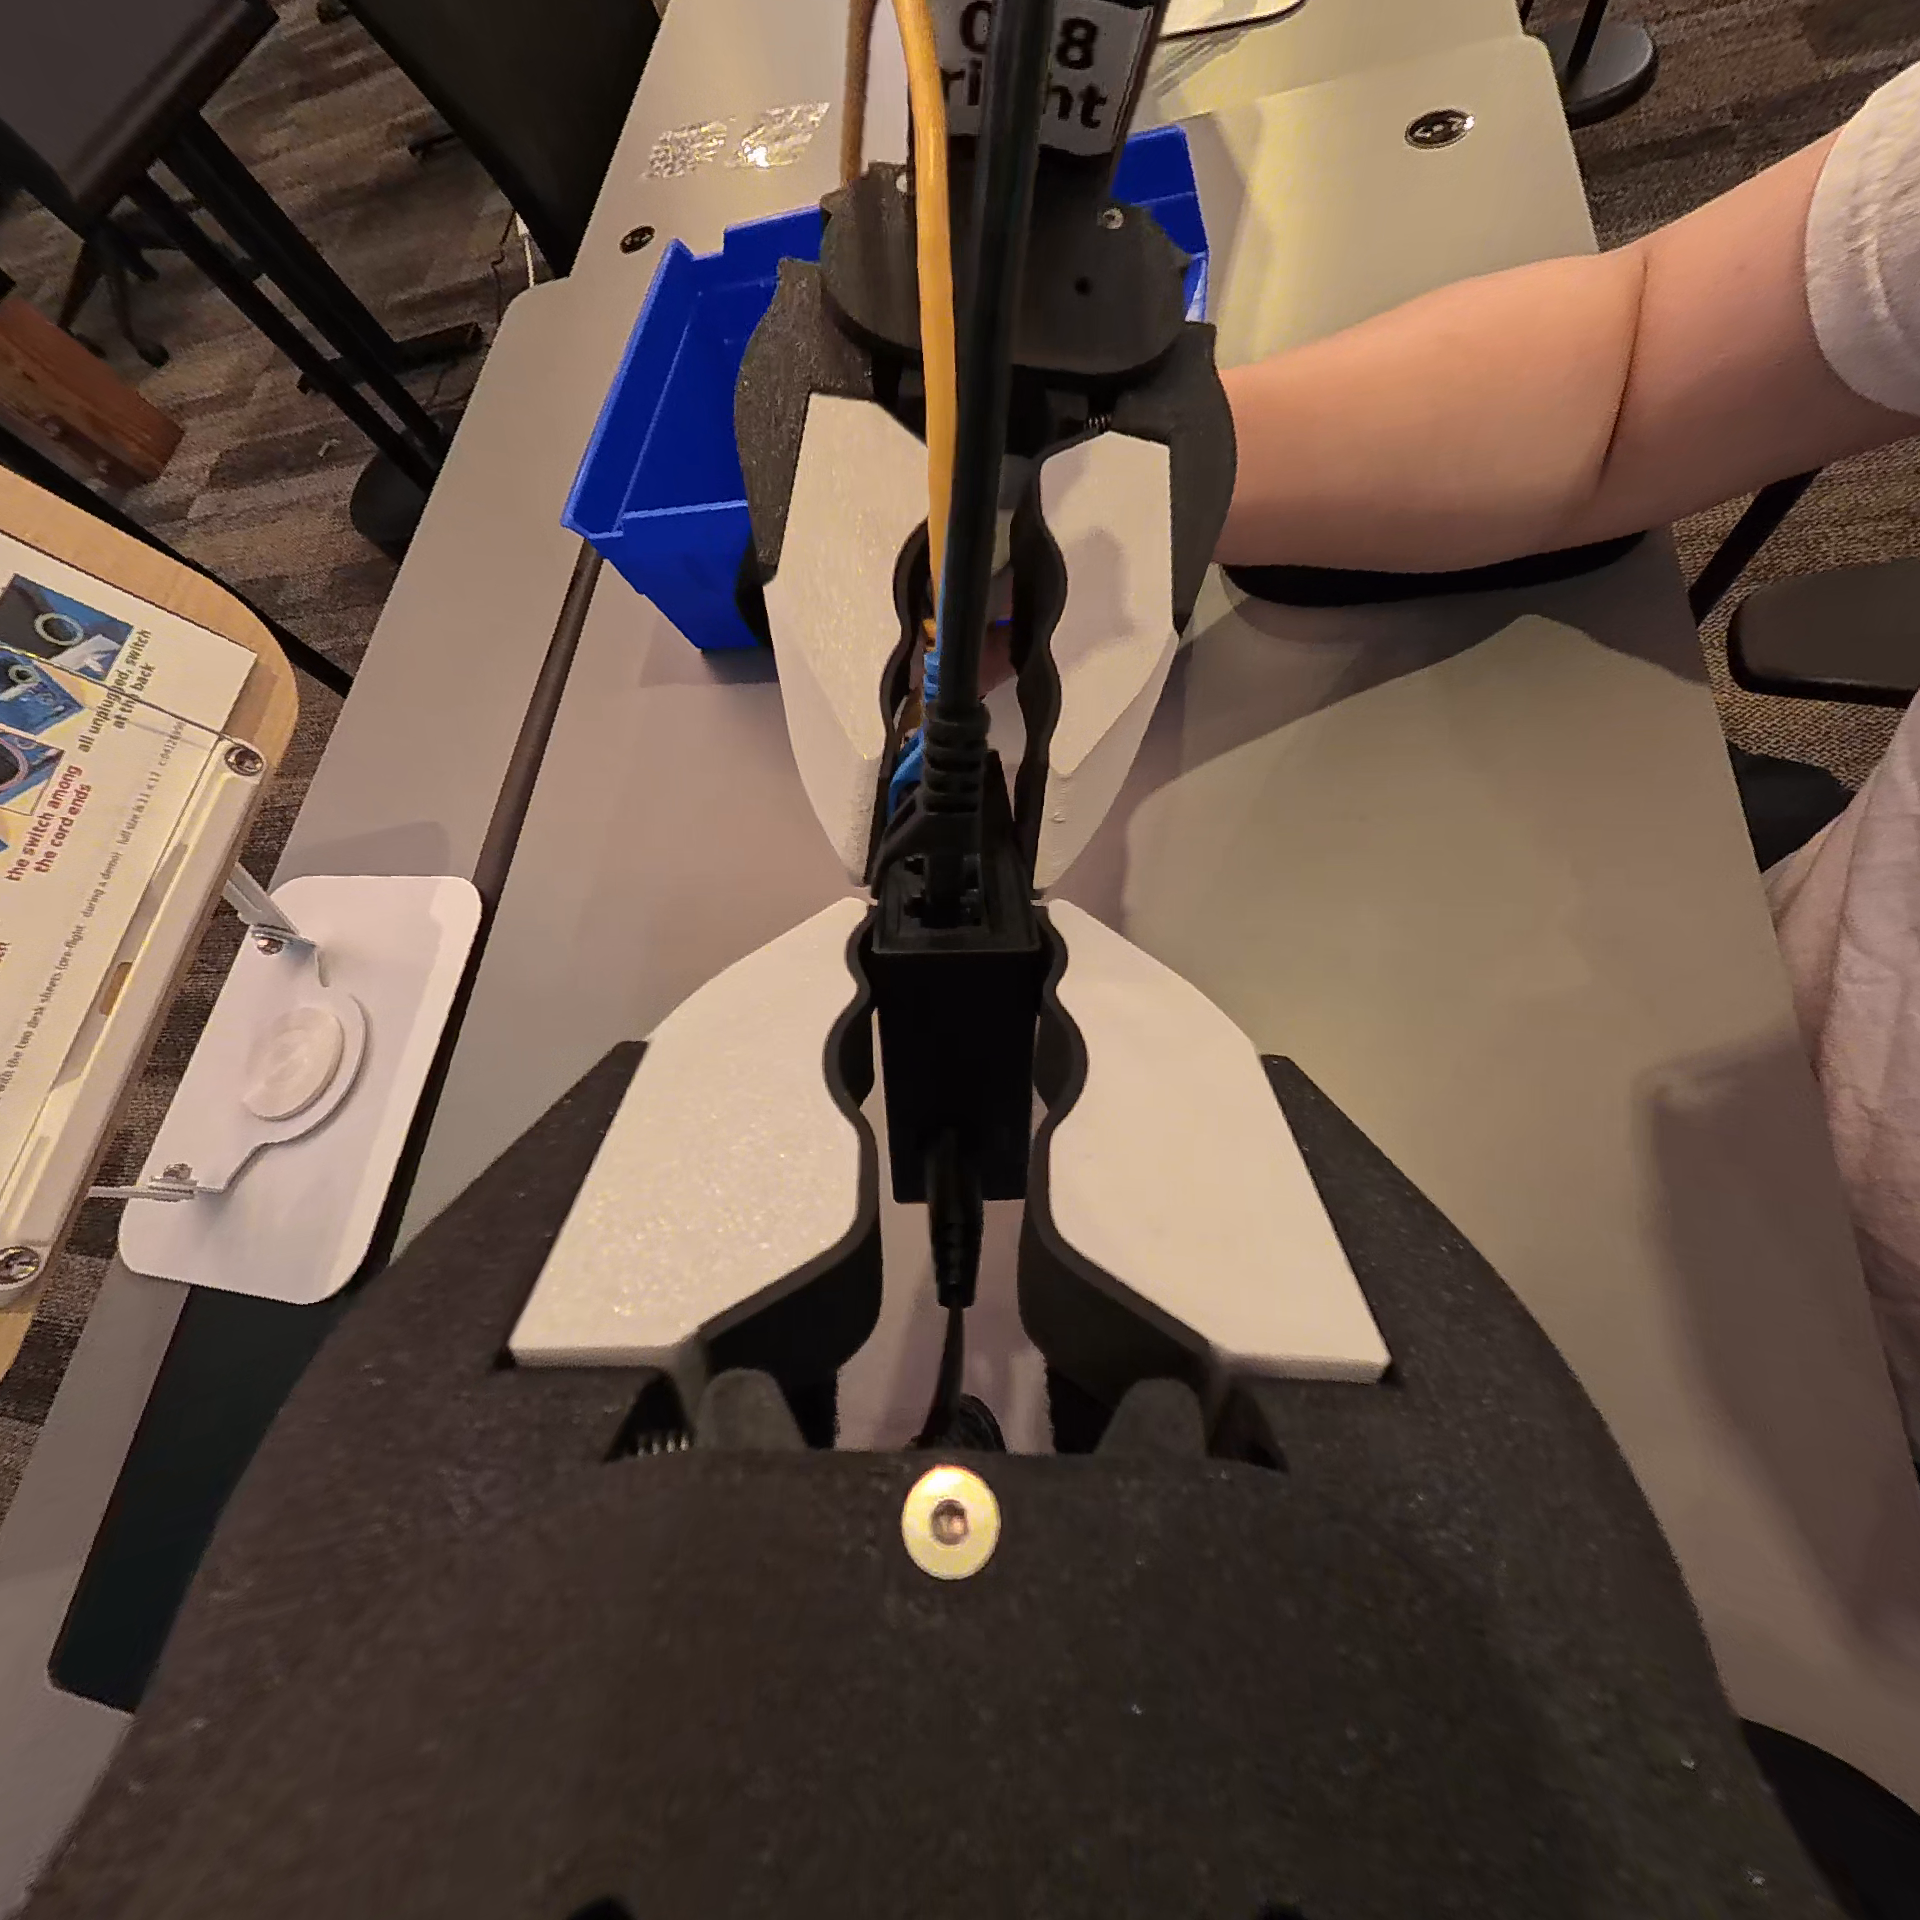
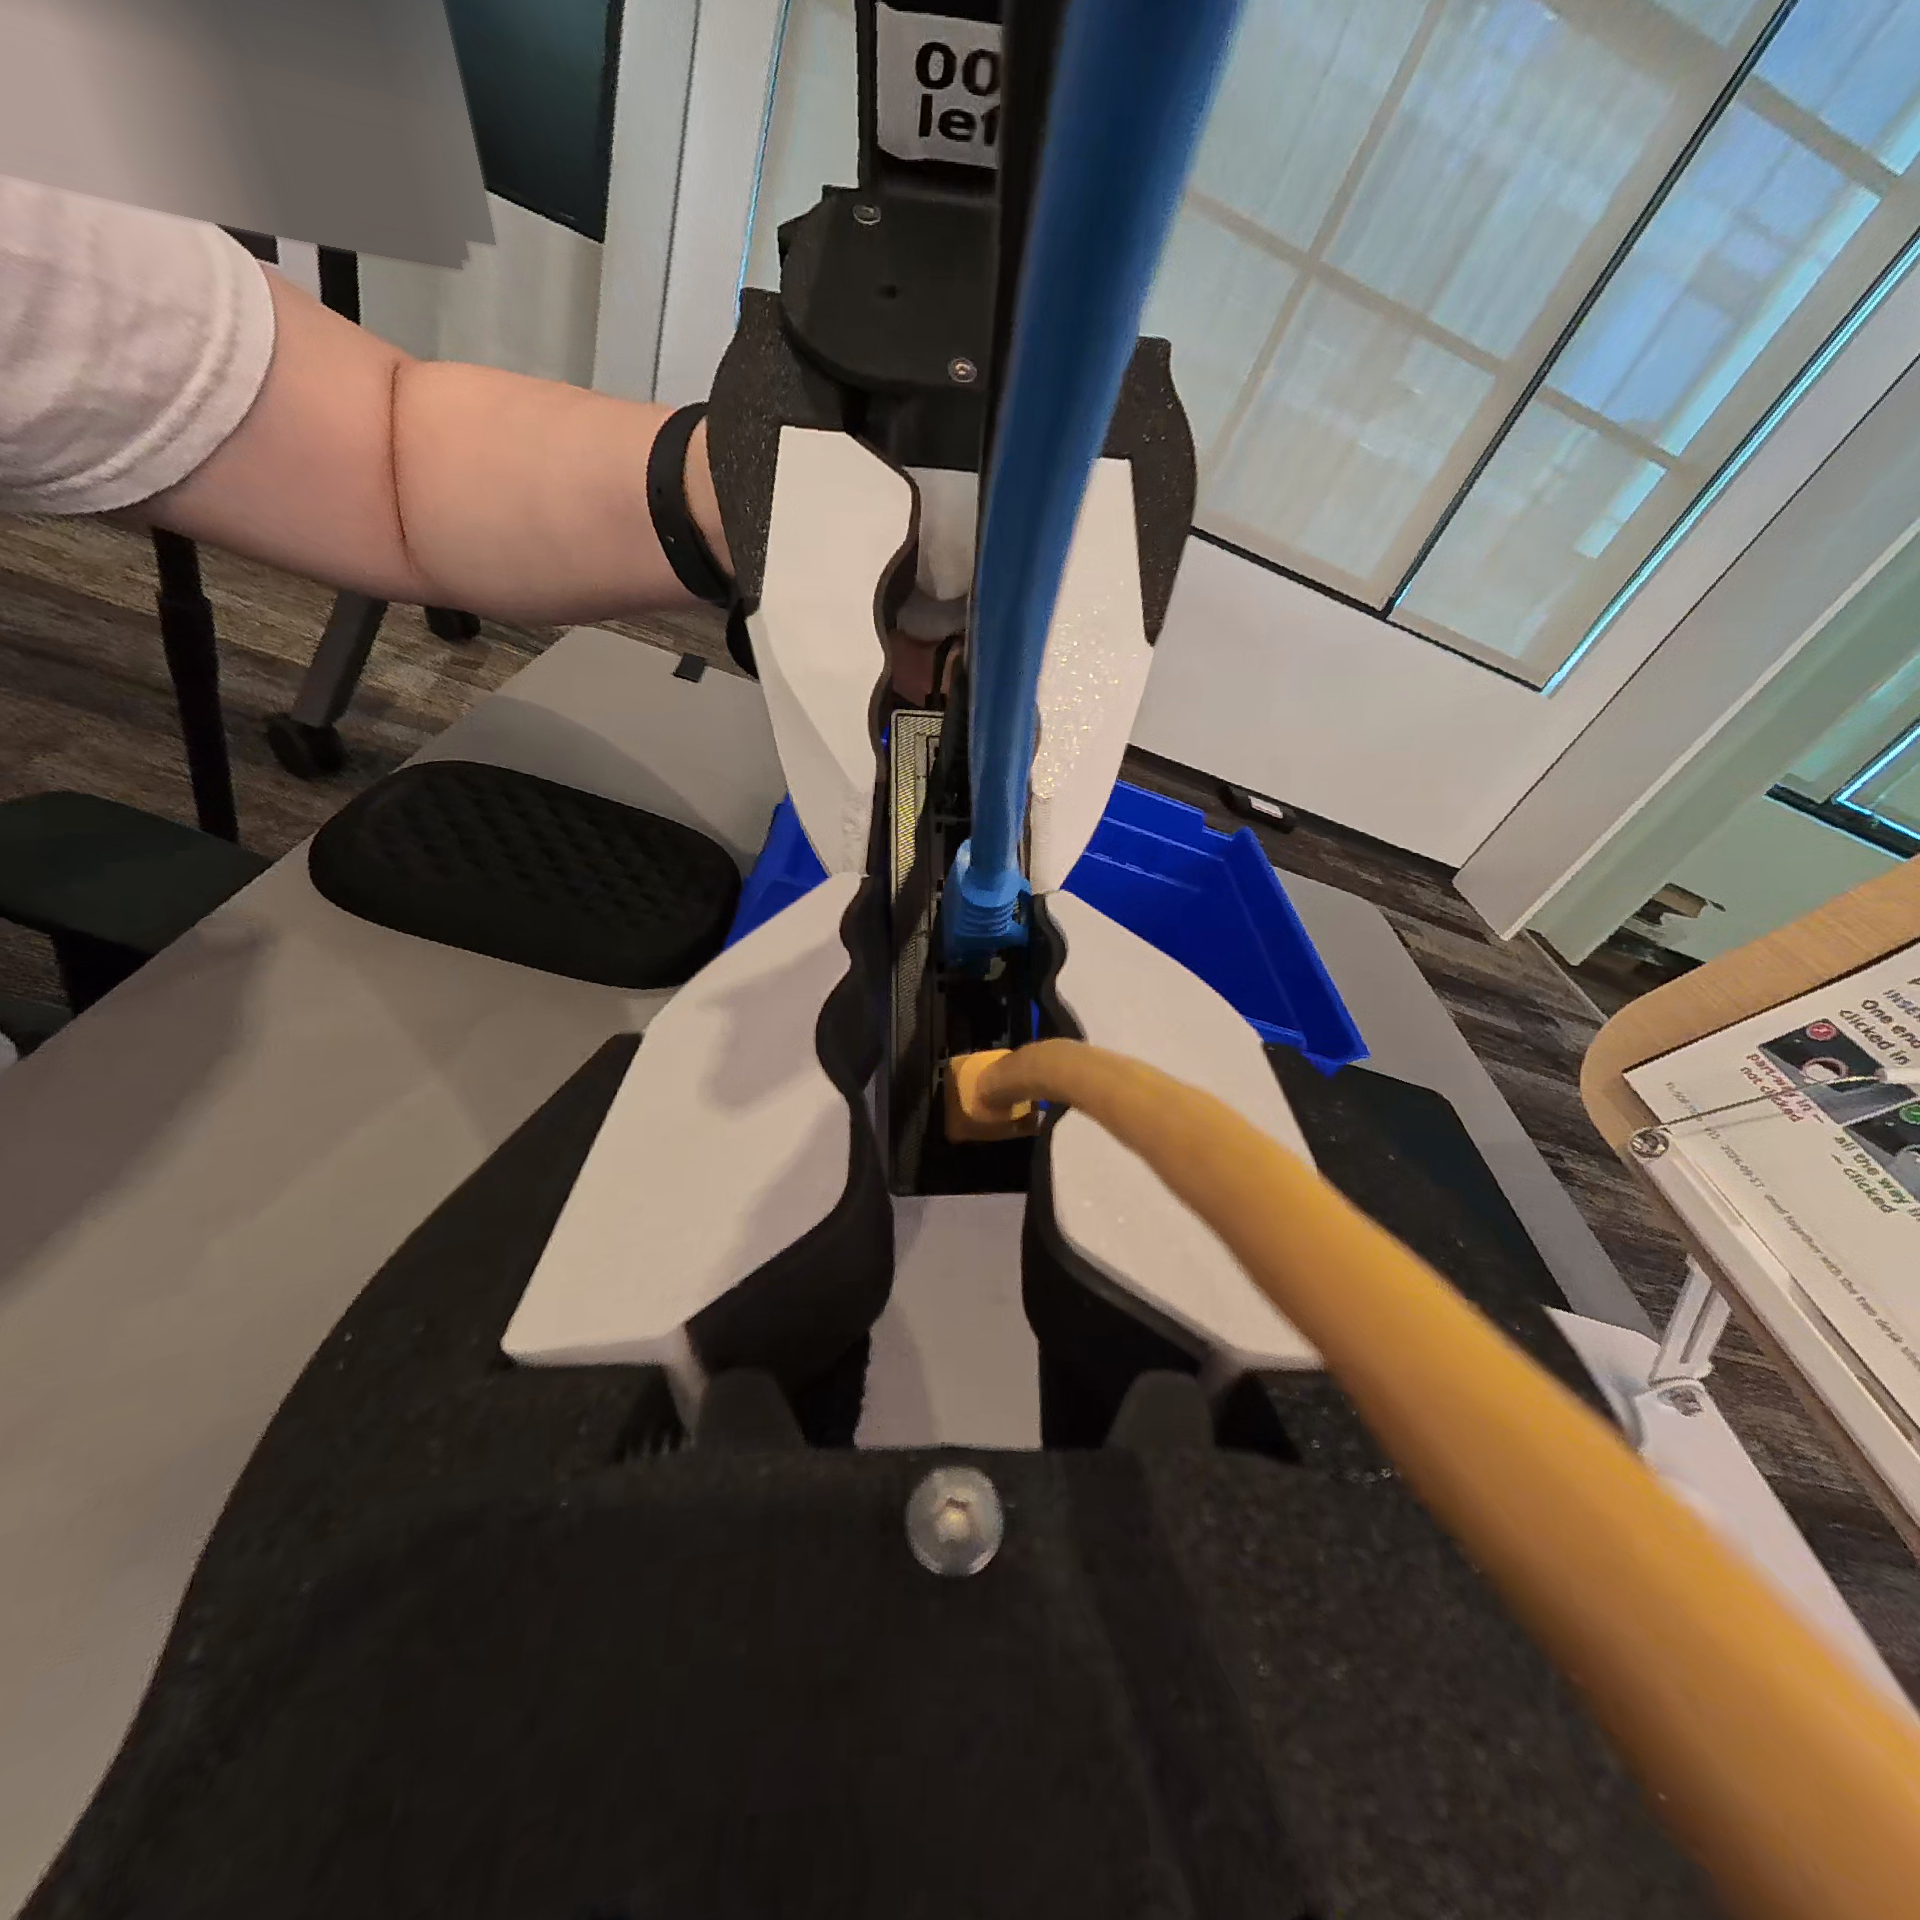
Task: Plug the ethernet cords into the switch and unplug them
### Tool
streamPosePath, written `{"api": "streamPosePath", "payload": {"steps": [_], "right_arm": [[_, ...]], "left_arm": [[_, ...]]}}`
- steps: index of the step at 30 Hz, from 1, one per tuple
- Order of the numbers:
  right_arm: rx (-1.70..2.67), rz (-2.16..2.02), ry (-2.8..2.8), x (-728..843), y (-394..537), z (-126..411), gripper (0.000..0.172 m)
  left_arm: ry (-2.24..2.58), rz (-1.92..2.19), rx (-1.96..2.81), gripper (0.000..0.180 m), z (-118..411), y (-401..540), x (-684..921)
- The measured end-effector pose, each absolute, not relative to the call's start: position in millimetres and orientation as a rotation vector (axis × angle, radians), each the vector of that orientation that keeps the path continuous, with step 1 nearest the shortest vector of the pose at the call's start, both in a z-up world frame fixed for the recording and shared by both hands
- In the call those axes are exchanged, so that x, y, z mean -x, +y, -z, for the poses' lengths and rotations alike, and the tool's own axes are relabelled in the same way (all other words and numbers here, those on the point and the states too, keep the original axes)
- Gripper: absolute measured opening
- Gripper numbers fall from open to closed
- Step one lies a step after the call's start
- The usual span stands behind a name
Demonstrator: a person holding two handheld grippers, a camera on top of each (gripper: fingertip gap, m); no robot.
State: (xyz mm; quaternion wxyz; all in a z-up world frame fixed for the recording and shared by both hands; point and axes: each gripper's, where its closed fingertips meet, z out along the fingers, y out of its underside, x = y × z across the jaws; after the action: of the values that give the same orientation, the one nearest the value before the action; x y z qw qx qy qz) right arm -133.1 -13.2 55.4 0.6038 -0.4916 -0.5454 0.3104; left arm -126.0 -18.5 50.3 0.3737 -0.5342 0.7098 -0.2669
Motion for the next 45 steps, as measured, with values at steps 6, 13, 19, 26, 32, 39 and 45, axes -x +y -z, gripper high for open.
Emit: {"api": "streamPosePath", "payload": {"steps": [6, 13, 19, 26, 32, 39, 45], "right_arm": [[1.154, -0.642, -1.312, 131, -10, -43, 0.044], [1.208, -0.713, -1.325, 137, -12, -39, 0.027], [1.197, -0.717, -1.315, 151, -5, -57, 0.027], [1.156, -0.638, -1.394, 172, 16, -142, 0.027], [1.126, -0.523, -1.429, 157, 18, -231, 0.027], [1.246, -0.469, -1.398, 109, 15, -218, 0.026], [1.395, -0.522, -1.398, 87, 6, -120, 0.027]], "left_arm": [[1.820, 0.672, 1.372, 0.026, -49, -21, 128], [1.824, 0.694, 1.387, 0.026, -52, -22, 134], [1.835, 0.636, 1.423, 0.026, -69, -14, 149], [1.800, 0.546, 1.417, 0.026, -154, 7, 171], [1.811, 0.474, 1.320, 0.026, -241, 10, 157], [1.806, 0.613, 1.255, 0.026, -226, 7, 110], [1.756, 0.833, 1.295, 0.026, -127, 1, 89]]}}
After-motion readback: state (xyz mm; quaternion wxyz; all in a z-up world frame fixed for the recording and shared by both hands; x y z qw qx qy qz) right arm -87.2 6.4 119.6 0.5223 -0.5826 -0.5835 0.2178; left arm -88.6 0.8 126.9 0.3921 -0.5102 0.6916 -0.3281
